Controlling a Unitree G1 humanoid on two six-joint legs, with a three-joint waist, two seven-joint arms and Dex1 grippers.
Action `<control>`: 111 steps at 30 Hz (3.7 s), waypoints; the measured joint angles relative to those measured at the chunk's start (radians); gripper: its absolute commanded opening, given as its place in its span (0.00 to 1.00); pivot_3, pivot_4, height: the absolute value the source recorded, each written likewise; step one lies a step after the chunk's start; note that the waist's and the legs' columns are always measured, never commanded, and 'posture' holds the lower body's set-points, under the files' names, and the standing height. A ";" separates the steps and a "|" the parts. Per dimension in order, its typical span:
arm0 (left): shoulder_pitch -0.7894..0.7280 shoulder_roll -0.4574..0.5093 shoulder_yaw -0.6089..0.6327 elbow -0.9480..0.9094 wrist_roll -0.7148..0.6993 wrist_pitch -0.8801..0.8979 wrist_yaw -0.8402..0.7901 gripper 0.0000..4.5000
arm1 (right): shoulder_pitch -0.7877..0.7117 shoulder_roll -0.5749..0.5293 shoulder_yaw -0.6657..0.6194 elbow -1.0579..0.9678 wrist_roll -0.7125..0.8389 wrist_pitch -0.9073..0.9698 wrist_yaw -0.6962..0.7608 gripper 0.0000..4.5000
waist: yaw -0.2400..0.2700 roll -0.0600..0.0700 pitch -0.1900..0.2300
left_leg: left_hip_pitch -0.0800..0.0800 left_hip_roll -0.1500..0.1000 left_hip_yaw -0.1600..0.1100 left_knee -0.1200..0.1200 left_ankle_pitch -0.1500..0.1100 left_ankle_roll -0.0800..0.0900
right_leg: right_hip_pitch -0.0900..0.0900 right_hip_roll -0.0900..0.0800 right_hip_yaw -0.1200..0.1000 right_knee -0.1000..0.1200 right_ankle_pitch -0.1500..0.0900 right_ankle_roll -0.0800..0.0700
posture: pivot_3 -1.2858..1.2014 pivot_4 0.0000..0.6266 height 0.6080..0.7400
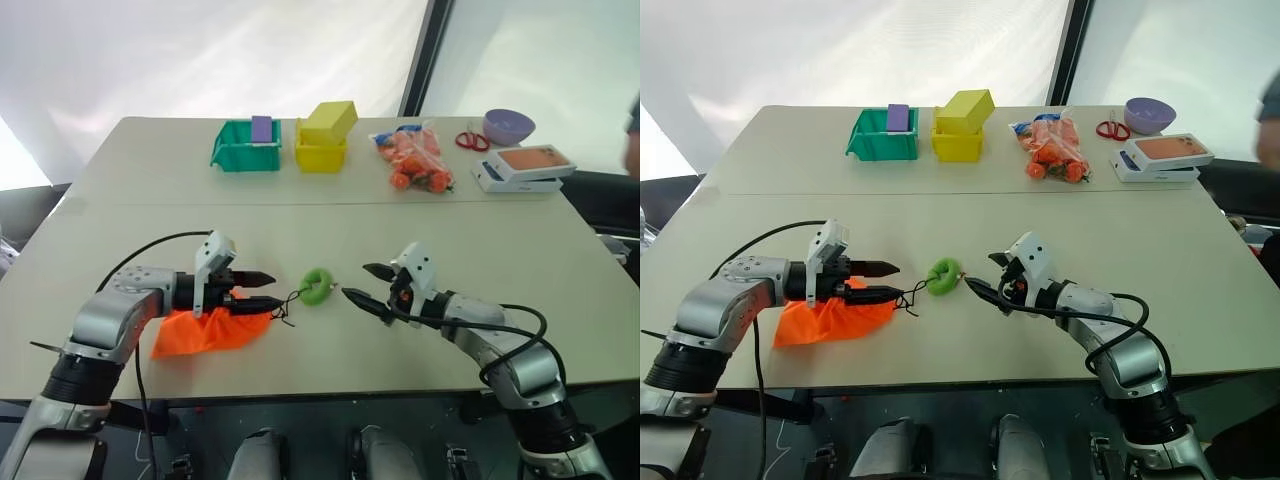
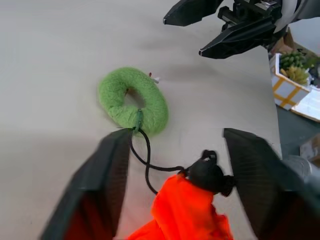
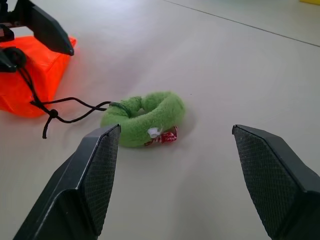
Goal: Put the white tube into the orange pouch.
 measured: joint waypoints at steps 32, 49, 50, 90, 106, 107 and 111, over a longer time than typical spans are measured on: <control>0.191 0.135 0.360 -0.133 -0.182 0.192 0.114 0.99 | -0.014 -0.033 -0.027 0.032 0.000 -0.008 0.055 0.83 | 0.001 0.000 0.000 | -0.001 -0.001 0.000 -0.002 0.000 0.000 | -0.001 -0.002 0.000 -0.001 0.000 0.000 | 0.52 0.24 1.00; 0.160 0.098 0.201 -0.152 -0.106 0.082 0.123 0.99 | -0.001 -0.020 -0.022 0.029 -0.007 -0.014 0.036 0.83 | 0.000 0.000 0.000 | -0.001 -0.001 0.001 -0.002 0.000 0.000 | -0.002 -0.001 0.000 -0.001 0.000 0.000 | 0.52 0.24 1.00; 0.160 0.099 0.187 -0.147 -0.092 0.071 0.117 0.99 | 0.001 -0.018 -0.022 0.028 -0.007 -0.014 0.034 0.83 | 0.000 0.000 0.000 | -0.001 -0.001 0.001 -0.002 0.000 0.000 | -0.002 -0.001 0.000 -0.001 0.000 0.000 | 0.52 0.24 1.00; 0.136 -0.132 0.025 -0.051 0.381 -0.780 0.337 0.36 | 0.010 0.005 -0.012 0.026 -0.018 -0.020 0.030 0.83 | 0.002 0.000 0.000 | -0.001 0.000 0.001 -0.002 0.000 0.000 | -0.002 -0.001 0.000 -0.001 0.001 0.001 | 0.52 0.24 1.00; 0.076 -0.380 0.160 0.063 0.210 -0.588 0.623 0.36 | 0.014 0.027 -0.009 0.026 -0.027 -0.028 0.022 0.83 | 0.000 -0.001 -0.001 | 0.000 0.000 0.000 0.000 -0.001 0.001 | 0.001 0.000 -0.002 -0.001 0.002 0.004 | 0.52 0.24 1.00; 0.075 -0.380 0.165 0.056 0.196 -0.566 0.627 0.36 | 0.014 0.027 -0.009 0.026 -0.027 -0.028 0.021 0.83 | 0.000 -0.001 -0.001 | 0.001 0.000 0.000 -0.001 -0.001 0.001 | 0.001 0.000 -0.002 -0.001 0.002 0.004 | 0.52 0.24 1.00; 0.056 -0.298 0.237 0.072 0.108 -0.428 0.613 0.36 | 0.015 0.025 -0.011 0.026 -0.029 -0.043 0.021 0.83 | -0.005 -0.001 0.000 | 0.001 0.001 0.000 -0.001 -0.001 0.001 | 0.001 0.002 -0.002 0.000 0.002 0.004 | 0.52 0.24 1.00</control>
